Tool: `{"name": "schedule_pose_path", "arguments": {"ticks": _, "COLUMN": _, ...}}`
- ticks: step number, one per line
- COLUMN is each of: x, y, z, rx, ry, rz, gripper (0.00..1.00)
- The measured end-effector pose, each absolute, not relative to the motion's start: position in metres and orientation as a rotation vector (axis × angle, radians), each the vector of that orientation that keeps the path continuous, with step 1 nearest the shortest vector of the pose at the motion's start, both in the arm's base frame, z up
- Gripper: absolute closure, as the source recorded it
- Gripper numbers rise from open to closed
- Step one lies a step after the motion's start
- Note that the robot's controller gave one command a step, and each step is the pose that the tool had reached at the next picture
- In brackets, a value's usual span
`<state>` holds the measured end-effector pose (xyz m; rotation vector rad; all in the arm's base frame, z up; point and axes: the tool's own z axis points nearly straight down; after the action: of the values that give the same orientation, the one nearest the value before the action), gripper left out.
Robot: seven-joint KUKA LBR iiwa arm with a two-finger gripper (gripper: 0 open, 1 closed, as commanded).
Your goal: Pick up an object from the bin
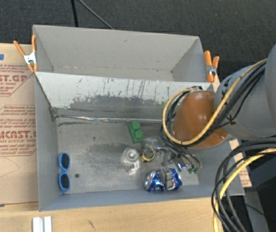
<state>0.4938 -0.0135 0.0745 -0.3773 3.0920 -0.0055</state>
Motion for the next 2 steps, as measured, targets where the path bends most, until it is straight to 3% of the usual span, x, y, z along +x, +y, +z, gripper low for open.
{"name": "schedule_pose_path", "arguments": {"ticks": 2, "x": 0.489, "y": -0.027, "z": 0.075, "rx": -0.244, "ry": 3.098, "rz": 0.002, "gripper": 0.0}}
